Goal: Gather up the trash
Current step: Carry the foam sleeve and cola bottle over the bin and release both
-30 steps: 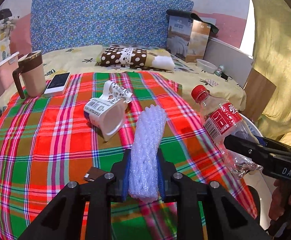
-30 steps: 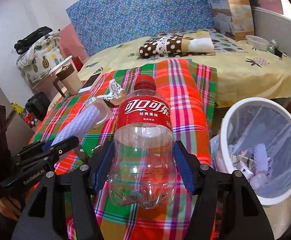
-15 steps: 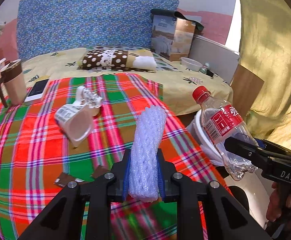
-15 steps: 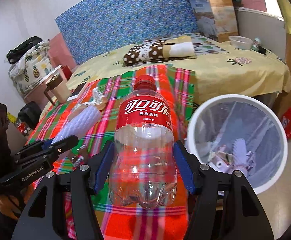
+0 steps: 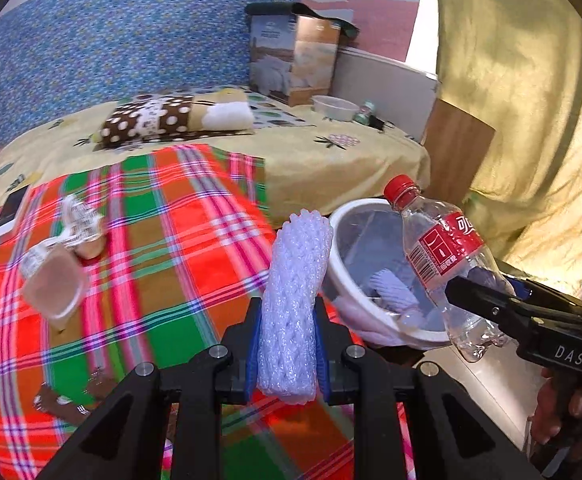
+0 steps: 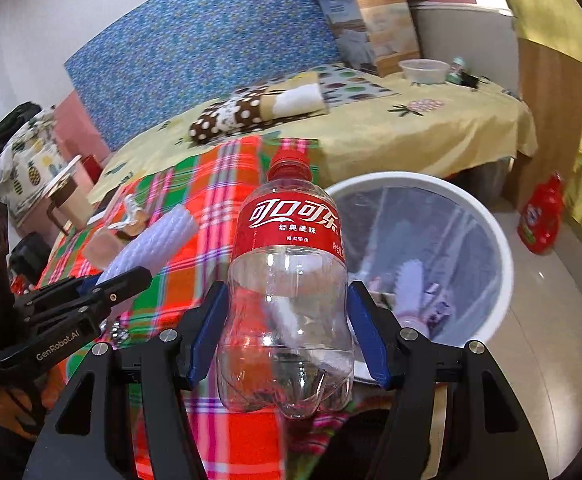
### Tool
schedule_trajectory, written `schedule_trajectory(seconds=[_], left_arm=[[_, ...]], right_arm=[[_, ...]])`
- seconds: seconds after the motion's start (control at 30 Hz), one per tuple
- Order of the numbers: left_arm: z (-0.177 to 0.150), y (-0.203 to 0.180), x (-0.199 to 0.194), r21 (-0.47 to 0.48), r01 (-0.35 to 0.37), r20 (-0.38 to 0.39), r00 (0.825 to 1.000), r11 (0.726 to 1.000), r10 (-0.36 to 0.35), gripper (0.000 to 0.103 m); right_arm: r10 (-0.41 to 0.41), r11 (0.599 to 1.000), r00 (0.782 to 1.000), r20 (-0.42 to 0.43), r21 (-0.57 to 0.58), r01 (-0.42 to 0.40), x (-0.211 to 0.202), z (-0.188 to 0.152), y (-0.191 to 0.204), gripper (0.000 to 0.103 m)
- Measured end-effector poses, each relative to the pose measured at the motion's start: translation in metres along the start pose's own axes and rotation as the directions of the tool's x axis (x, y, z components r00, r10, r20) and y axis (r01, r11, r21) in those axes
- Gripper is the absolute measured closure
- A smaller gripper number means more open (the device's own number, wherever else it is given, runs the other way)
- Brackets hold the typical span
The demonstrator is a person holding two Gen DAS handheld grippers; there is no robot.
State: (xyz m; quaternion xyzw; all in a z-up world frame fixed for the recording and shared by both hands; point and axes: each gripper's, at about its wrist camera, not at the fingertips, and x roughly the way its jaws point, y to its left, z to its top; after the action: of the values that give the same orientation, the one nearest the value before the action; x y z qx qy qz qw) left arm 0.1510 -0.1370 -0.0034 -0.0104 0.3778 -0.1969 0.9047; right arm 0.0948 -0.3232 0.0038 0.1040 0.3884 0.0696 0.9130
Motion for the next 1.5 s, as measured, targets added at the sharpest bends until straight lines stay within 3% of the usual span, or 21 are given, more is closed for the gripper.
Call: schedule_trajectory(seconds=[0.43,0.87,0.97,1.1,1.5], left_arm=[[0.006,-0.047,0.05,0.077,0.082,-0.075,0.994,0.994,-0.077,0.08],[0.008,-0.068,0.088,0.096,0.114,-0.146,0.984,0.989,-0.099,0.079],[0.011,-0.069,0.091,0.094,0.122,-0.143,0.984,0.988,-0.108,0.076],[0.013,-0.068,0.09,0.076,0.14,-0.13,0.983,0.987,-0.129,0.061],[0.013,-0.064,0.071,0.058,0.142,-0.101,0.986,0.988,-0.135,0.059]], right_arm=[[-0.069,0.995,0.997,-0.037,0.067,0.071,0.003,-0.006,-0.042,0.041],[-0.109,0.992,0.99,-0.091,0.053,0.114,0.013,-0.004,-0.059,0.04],[-0.117,0.991,0.991,-0.071,0.049,0.121,0.011,-0.004,-0.061,0.04],[-0.11,0.993,0.992,-0.054,0.044,0.112,0.008,-0.003,-0.062,0.04],[-0.107,0.994,0.994,0.031,0.029,0.106,-0.011,0.001,-0.054,0.039]])
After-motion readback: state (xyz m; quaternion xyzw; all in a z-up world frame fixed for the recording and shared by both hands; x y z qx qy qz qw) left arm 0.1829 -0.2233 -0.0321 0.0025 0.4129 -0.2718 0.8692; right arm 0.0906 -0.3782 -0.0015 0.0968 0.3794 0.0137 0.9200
